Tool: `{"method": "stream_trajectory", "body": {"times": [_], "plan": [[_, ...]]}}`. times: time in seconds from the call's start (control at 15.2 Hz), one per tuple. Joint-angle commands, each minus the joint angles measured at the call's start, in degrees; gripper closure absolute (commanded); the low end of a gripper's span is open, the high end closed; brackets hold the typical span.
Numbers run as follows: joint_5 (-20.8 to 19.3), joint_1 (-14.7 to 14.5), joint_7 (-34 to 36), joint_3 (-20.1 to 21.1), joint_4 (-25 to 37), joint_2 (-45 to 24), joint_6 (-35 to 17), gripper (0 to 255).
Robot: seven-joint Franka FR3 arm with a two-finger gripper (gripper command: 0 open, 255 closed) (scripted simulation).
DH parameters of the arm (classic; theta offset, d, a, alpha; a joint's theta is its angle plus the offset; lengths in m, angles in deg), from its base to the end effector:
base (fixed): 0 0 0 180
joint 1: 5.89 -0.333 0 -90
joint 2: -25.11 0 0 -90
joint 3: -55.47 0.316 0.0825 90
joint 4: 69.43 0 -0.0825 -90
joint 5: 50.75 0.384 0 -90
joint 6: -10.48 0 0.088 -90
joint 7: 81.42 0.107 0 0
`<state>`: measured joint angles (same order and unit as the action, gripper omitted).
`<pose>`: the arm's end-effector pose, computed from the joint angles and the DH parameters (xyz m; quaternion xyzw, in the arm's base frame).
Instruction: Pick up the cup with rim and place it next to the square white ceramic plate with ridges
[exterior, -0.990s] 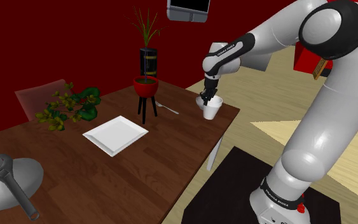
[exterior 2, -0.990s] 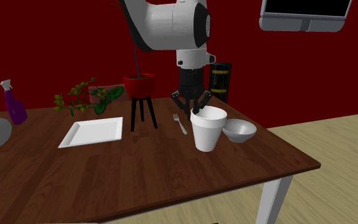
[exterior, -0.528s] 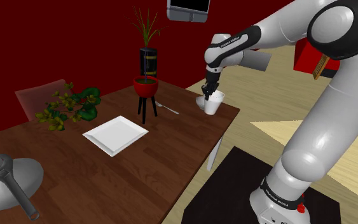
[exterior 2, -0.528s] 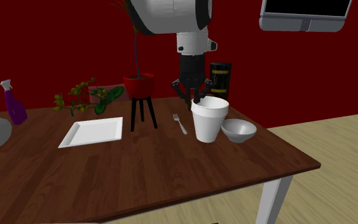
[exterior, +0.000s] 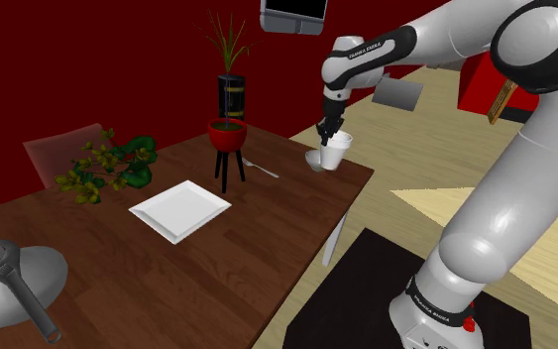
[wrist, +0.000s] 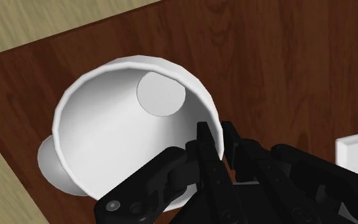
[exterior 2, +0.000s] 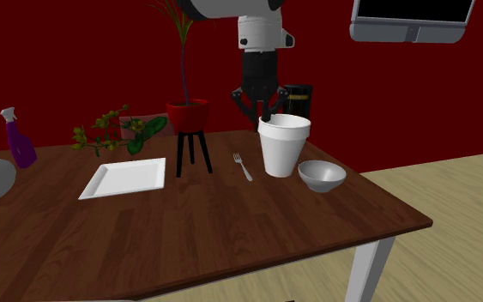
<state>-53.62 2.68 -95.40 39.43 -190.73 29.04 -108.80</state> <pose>0.4814 -0.2252 0.4452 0.9965 -0.0806 0.0104 0.0170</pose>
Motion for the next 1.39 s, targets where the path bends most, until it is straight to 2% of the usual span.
{"method": "stream_trajectory", "body": {"times": [0.0,0.46,0.92,1.32], "plan": [[-0.16,-0.01,0.05,0.04,0.94,0.62,1.54,255],[-0.39,-0.07,0.17,0.2,4.47,1.82,6.24,255],[-0.48,-4.41,10.2,5.83,2.23,3.83,6.38,255],[0.06,-8.12,18.46,10.65,2.82,3.29,6.78,255]]}}
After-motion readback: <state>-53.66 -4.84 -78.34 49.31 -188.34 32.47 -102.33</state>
